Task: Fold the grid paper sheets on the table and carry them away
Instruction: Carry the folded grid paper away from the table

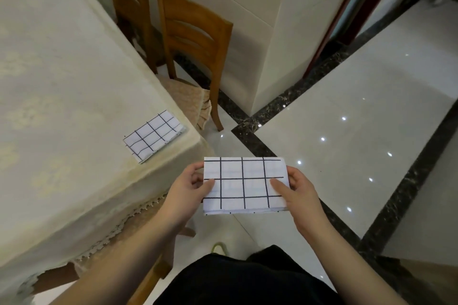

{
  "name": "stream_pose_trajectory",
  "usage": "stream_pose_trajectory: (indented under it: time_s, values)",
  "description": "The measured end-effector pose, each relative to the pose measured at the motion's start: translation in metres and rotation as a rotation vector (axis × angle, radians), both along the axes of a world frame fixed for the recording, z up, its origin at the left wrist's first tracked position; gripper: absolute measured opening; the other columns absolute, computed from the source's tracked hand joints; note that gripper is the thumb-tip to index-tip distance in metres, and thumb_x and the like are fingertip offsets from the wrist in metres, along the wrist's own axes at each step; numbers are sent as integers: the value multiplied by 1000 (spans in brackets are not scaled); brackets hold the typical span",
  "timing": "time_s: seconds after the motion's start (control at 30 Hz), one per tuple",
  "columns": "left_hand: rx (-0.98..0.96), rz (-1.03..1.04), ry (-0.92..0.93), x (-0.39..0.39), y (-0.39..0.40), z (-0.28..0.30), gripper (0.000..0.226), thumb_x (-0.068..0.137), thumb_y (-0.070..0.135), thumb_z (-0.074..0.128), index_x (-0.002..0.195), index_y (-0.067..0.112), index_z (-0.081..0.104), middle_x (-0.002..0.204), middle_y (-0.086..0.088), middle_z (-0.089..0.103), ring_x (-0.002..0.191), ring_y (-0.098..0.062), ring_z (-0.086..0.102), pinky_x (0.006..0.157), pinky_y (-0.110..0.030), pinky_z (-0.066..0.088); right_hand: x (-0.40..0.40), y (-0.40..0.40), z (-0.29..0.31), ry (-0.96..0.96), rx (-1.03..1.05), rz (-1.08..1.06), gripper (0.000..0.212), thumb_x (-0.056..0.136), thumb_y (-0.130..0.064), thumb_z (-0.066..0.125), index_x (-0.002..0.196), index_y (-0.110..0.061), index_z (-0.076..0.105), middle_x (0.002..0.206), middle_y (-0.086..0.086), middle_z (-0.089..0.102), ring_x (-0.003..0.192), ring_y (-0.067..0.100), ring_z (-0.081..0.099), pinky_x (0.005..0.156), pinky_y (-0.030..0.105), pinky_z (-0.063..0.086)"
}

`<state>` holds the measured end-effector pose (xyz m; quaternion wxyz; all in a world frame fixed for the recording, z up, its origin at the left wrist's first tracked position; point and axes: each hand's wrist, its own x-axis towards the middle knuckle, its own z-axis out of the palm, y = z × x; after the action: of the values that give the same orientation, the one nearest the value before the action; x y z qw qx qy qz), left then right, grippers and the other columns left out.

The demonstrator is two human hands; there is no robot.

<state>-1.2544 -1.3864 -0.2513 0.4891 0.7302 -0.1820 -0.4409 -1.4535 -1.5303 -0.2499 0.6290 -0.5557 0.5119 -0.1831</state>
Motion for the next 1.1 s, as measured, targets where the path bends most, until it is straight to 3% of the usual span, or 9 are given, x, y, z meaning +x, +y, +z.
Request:
stream_pose_trajectory:
  time_s: [0.1,0.3,0.43,0.6,0.67,0.77,0.9,1.1]
  values:
    - [23,83,-14,16,-18,-4,36,92,14,65,122,31,56,98,-1,74,89,-17,72,89,-46,56,25,-33,-6,20,-3,96,35,89,-14,68,122,-24,60,112,-3,71,102,17,67,85,36,56]
    - [127,222,-53,47,-49,-6,36,92,15,65,117,38,54,97,2,74,85,-14,72,84,-48,58,92,-103,-8,3,1,363,25,94,-14,60,115,-27,60,105,-9,70,91,4,67,70,18,52]
    - [174,385,-38,60,-62,-4,36,93,14,63,123,32,53,95,5,75,86,-15,73,83,-52,58,139,-140,-7,8,25,538,23,95,-14,59,107,-34,60,103,-7,73,90,7,70,78,28,58]
    - [185,634,-3,76,-69,0,30,99,14,54,124,29,50,103,1,69,89,-16,69,74,-36,58,194,-161,-14,-1,76,703,24,95,-13,60,115,-27,60,107,-6,72,92,8,70,78,27,58]
    - [198,704,-12,82,-67,-5,28,99,14,54,123,26,52,104,-1,69,93,-18,68,81,-41,58,212,-162,-18,5,99,742,25,95,-13,60,115,-27,59,106,-8,71,93,8,69,79,26,57]
    - [253,769,-43,97,-62,-14,22,98,15,55,118,24,53,104,-3,67,94,-21,66,86,-47,57,243,-159,-27,35,85,812,23,95,-14,61,108,-32,57,102,-12,69,95,7,66,84,30,56]
    - [315,822,-52,122,-53,-31,22,98,15,55,117,25,52,101,0,63,90,-18,64,76,-37,58,282,-149,-46,96,59,893,21,94,-13,62,100,-32,60,100,-8,71,94,12,68,87,39,57]
    - [410,846,-115,173,-28,-68,27,95,21,60,120,28,54,98,4,64,88,-14,65,78,-38,59,338,-127,-80,199,28,967,17,92,-12,65,103,-25,61,102,-1,72,96,20,68,91,49,55]
